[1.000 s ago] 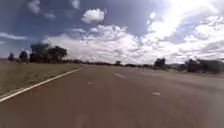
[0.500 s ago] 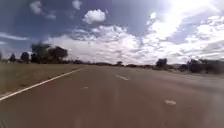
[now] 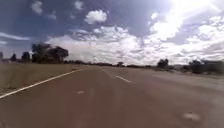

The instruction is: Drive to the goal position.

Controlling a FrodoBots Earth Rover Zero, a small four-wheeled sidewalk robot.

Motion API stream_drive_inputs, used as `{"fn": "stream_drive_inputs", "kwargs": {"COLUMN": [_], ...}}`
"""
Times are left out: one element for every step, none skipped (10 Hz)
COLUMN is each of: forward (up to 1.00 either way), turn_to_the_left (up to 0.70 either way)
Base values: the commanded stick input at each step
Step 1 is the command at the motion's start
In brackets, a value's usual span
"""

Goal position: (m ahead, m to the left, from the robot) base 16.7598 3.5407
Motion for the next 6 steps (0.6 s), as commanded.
{"fn": "stream_drive_inputs", "kwargs": {"forward": [1.00, 1.00, 1.00, 1.00, 1.00, 1.00], "turn_to_the_left": [0.00, 0.00, 0.00, 0.00, 0.00, 0.00]}}
